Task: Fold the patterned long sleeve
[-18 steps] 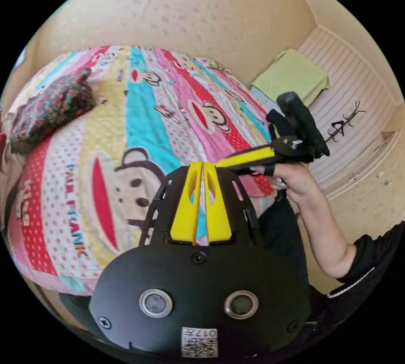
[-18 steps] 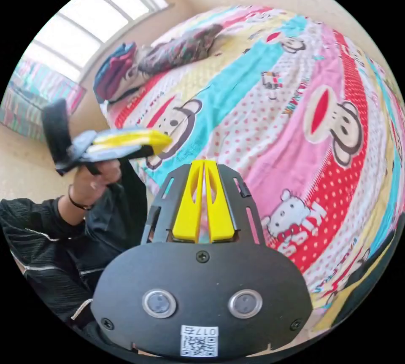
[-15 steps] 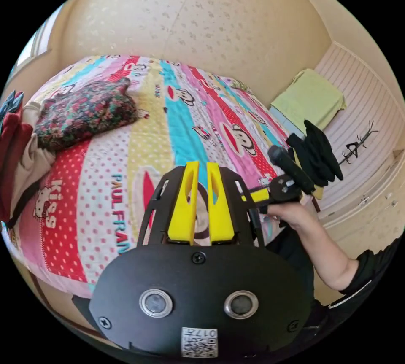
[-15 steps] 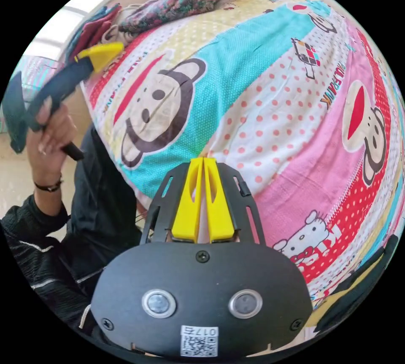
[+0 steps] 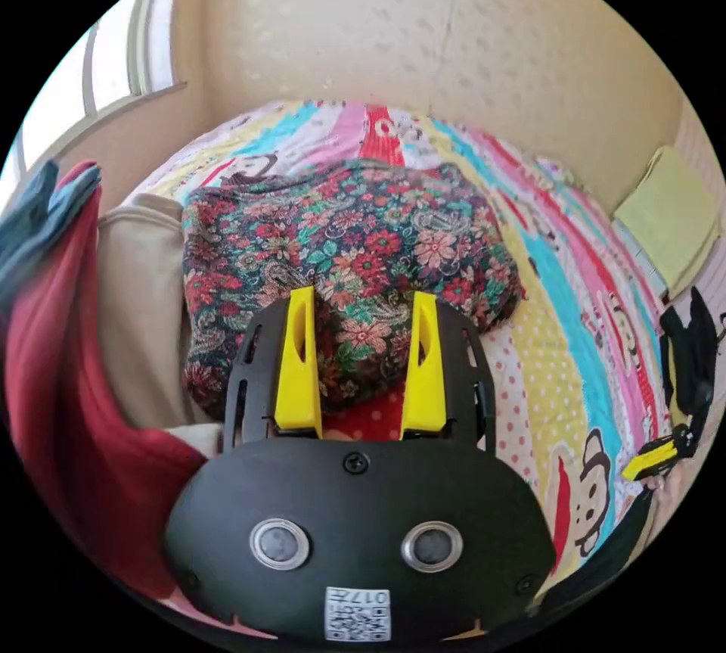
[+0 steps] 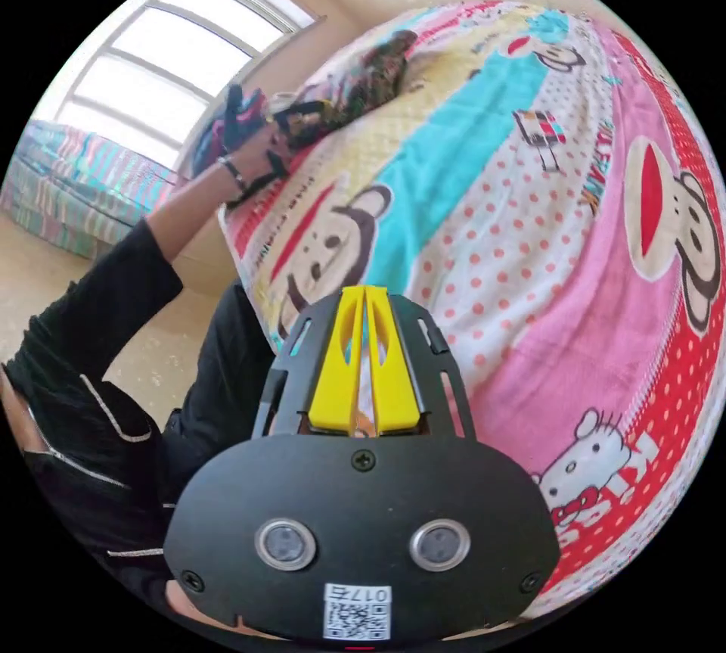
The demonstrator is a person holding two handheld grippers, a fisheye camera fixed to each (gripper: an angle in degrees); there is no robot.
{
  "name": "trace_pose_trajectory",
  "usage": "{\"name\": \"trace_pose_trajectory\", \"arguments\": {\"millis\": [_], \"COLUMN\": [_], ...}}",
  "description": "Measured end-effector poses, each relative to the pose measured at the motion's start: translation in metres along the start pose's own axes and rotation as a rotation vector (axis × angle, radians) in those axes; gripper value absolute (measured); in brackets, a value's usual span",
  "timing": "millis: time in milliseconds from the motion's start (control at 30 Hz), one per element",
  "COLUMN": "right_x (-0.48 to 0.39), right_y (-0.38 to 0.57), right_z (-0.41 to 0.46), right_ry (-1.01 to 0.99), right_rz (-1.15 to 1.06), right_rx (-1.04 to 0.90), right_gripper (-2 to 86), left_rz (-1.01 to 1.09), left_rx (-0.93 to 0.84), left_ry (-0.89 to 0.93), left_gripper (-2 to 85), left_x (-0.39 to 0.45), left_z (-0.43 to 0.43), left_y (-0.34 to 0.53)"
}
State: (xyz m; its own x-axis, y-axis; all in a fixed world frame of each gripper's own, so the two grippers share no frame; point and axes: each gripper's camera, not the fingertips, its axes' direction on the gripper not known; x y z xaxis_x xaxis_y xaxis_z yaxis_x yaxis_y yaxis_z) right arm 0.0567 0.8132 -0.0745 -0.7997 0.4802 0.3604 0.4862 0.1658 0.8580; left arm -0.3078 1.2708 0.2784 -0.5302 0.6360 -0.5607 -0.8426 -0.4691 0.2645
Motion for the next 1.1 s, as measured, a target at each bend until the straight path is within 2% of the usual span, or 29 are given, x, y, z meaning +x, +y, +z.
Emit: {"name": "trace_pose_trajectory", "arguments": {"millis": [67,233,300,400,500,533,667,767,900,1100], "right_x": [-0.005,-0.022,-0.019,0.005,0.052,0.051,0.047,0.042,0.01,-0.014], "right_y": [-0.035,-0.179,-0.219,-0.268,-0.271,-0.26,-0.243,-0.233,-0.209,-0.1], "right_z": [-0.007,0.04,0.069,0.137,0.217,0.227,0.228,0.215,0.208,0.172], "right_ry": [-0.021,0.233,0.284,0.345,0.265,0.312,0.335,0.305,0.443,0.532], "right_rz": [-0.058,-0.2,-0.204,-0.147,0.04,0.008,-0.022,-0.088,-0.207,-0.23], "right_rx": [0.071,0.044,0.045,-0.05,-0.196,-0.131,-0.097,-0.128,-0.168,-0.006], "right_gripper": [3.4,17.0,17.2,19.5,24.1,25.1,22.4,14.9,9.4,4.7], "left_rz": [0.018,0.03,0.041,0.047,0.041,0.039,0.058,0.049,0.033,-0.035], "left_rx": [0.021,0.063,0.073,0.07,0.07,0.067,0.043,0.044,0.031,0.006], "left_ry": [-0.027,-0.034,-0.054,-0.066,-0.031,-0.032,-0.069,-0.057,-0.054,0.009], "left_gripper": [16.8,16.7,16.5,16.3,15.8,15.6,14.6,13.9,12.0,4.7], "left_x": [0.013,0.029,0.038,0.044,0.04,0.04,0.046,0.04,0.041,0.043], "left_z": [-0.001,-0.005,-0.006,-0.008,-0.011,-0.011,-0.011,-0.018,-0.038,-0.086], "left_y": [0.007,0.017,0.02,0.019,0.018,0.017,0.011,0.008,0.009,0.034]}}
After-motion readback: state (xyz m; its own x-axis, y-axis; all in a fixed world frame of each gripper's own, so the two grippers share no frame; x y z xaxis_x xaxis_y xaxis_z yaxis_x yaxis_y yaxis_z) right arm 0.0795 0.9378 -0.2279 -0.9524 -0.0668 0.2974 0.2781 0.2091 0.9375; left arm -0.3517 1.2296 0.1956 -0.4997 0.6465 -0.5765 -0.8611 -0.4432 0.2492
